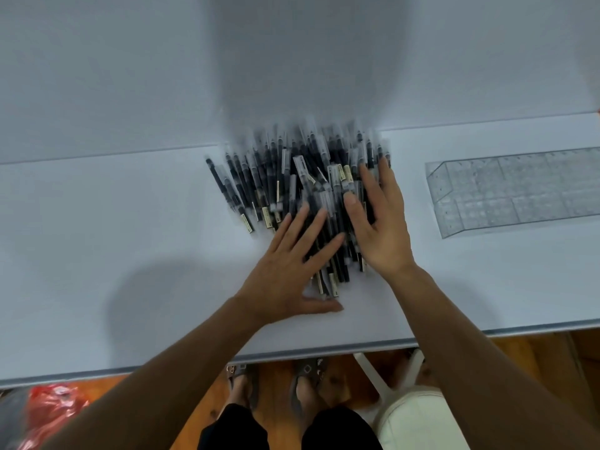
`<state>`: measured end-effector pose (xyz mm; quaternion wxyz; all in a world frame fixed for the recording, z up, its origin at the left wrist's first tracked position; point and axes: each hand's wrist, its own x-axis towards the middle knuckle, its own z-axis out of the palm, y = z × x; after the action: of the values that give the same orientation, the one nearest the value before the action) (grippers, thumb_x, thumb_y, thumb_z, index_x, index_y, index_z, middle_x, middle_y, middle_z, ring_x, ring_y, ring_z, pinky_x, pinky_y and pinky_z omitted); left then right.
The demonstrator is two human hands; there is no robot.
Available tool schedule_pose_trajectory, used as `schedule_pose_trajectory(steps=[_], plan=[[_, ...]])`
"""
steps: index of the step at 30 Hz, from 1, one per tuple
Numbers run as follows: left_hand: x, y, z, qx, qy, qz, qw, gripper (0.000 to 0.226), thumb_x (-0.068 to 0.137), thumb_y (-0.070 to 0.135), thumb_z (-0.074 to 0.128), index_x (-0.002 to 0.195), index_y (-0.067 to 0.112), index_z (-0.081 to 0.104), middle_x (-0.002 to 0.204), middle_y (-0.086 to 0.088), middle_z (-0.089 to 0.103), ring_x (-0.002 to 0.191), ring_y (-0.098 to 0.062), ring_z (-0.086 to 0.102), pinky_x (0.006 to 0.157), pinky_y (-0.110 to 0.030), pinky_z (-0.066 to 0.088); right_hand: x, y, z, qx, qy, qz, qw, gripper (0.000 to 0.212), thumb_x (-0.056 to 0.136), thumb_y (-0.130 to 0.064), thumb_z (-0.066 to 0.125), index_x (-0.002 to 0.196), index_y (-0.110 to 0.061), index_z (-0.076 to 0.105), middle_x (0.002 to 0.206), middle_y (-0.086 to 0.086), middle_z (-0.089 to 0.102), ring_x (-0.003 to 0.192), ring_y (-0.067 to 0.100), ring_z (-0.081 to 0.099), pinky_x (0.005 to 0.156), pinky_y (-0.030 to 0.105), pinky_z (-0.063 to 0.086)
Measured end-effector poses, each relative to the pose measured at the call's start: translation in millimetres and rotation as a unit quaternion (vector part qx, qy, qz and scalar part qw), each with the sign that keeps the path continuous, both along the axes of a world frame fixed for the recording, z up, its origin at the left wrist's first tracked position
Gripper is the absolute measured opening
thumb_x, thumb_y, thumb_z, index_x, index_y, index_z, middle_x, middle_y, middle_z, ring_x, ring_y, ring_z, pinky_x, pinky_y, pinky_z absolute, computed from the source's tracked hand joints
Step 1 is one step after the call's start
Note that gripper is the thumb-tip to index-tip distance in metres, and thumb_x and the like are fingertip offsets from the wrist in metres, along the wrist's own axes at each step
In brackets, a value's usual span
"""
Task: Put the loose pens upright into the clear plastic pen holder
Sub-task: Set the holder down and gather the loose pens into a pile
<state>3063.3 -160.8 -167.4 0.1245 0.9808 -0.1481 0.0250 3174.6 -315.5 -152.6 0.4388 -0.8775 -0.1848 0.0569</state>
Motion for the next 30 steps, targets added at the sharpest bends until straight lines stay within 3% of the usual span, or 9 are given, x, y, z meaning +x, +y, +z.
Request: schedule_pose_trajectory(steps=[3, 7, 12, 16, 18, 20, 22, 25, 30], plan=[[-5, -4, -1, -0.020, -0.006, 0.010, 1.000, 0.096, 0.083, 0.075, 0.049, 0.155, 0.019, 0.016, 0.162, -0.020, 0.004, 0.148, -0.041, -0.002, 0.119, -0.058, 0.007, 0, -1, 2, -0.004, 0.006, 0.003, 1.000, 0.060, 0.100, -0.043, 0.041, 0.153, -0.016, 0.031, 0.164, 0.008, 0.013, 0.151, 0.022, 0.008, 0.121, 0.049, 0.017], [-9, -10, -2, -0.001, 0.013, 0.045, 0.999, 0.112, 0.074, 0.088, 0.044, 0.156, 0.018, 0.013, 0.163, -0.017, 0.001, 0.149, -0.039, -0.004, 0.119, -0.057, 0.004, -1, 0, 4, -0.003, 0.009, 0.001, 1.000, 0.061, 0.099, -0.043, 0.040, 0.152, -0.014, 0.031, 0.163, 0.010, 0.013, 0.151, 0.023, 0.008, 0.121, 0.049, 0.017], [-9, -12, -3, 0.006, 0.003, 0.044, 0.999, 0.099, 0.082, 0.080, 0.042, 0.155, 0.019, 0.015, 0.162, -0.016, 0.005, 0.149, -0.038, -0.001, 0.118, -0.058, 0.011, -3, -1, 4, -0.009, 0.005, 0.002, 1.000, 0.057, 0.101, -0.039, 0.042, 0.151, -0.014, 0.034, 0.163, 0.010, 0.013, 0.151, 0.023, 0.009, 0.121, 0.048, 0.017], [-2, -3, 8, -0.085, -0.033, 0.094, 0.991, 0.100, 0.081, 0.083, 0.034, 0.155, 0.019, 0.015, 0.163, -0.013, 0.003, 0.150, -0.035, -0.002, 0.120, -0.055, 0.000, -5, -2, 4, 0.002, 0.003, -0.003, 1.000, 0.062, 0.098, -0.046, 0.042, 0.152, -0.016, 0.033, 0.163, 0.009, 0.014, 0.151, 0.022, 0.008, 0.121, 0.048, 0.016], [11, 14, 14, -0.156, -0.052, 0.240, 0.957, 0.088, 0.087, 0.077, 0.028, 0.154, 0.021, 0.017, 0.163, -0.010, 0.003, 0.150, -0.032, -0.004, 0.120, -0.052, -0.001, -5, -1, 5, 0.000, 0.006, -0.009, 1.000, 0.065, 0.096, -0.050, 0.041, 0.152, -0.018, 0.033, 0.163, 0.007, 0.015, 0.151, 0.022, 0.009, 0.121, 0.048, 0.016], [27, 32, 18, -0.243, -0.008, 0.421, 0.874, 0.089, 0.086, 0.079, 0.022, 0.155, 0.023, 0.014, 0.164, -0.009, -0.001, 0.150, -0.029, -0.007, 0.121, -0.051, 0.000, -3, 1, 7, -0.006, 0.010, -0.023, 1.000, 0.067, 0.095, -0.054, 0.040, 0.151, -0.018, 0.034, 0.163, 0.007, 0.016, 0.151, 0.022, 0.010, 0.121, 0.049, 0.018], [37, 41, 16, -0.269, 0.048, 0.480, 0.834, 0.094, 0.081, 0.081, 0.020, 0.156, 0.024, 0.012, 0.163, -0.011, -0.004, 0.149, -0.029, -0.009, 0.121, -0.050, -0.001, 1, 3, 9, -0.007, 0.026, -0.044, 0.999, 0.070, 0.093, -0.059, 0.040, 0.152, -0.022, 0.032, 0.164, 0.005, 0.013, 0.151, 0.020, 0.009, 0.121, 0.049, 0.018], [39, 37, 7, -0.214, 0.067, 0.449, 0.865, 0.092, 0.081, 0.081, 0.019, 0.155, 0.027, 0.012, 0.163, -0.013, -0.005, 0.149, -0.029, -0.010, 0.119, -0.043, -0.008, 9, 5, 9, -0.013, 0.052, -0.062, 0.997, 0.074, 0.090, -0.066, 0.041, 0.153, -0.028, 0.028, 0.165, 0.001, 0.008, 0.151, 0.017, 0.007, 0.122, 0.045, 0.016], [48, 28, 3, -0.226, 0.057, 0.441, 0.867, 0.090, 0.081, 0.084, 0.018, 0.154, 0.034, 0.007, 0.163, -0.011, -0.006, 0.150, -0.023, -0.011, 0.120, -0.042, -0.006, 18, 15, 7, -0.006, 0.085, -0.070, 0.994, 0.077, 0.086, -0.073, 0.037, 0.152, -0.037, 0.026, 0.164, -0.004, 0.009, 0.150, 0.012, 0.008, 0.120, 0.037, 0.015]])
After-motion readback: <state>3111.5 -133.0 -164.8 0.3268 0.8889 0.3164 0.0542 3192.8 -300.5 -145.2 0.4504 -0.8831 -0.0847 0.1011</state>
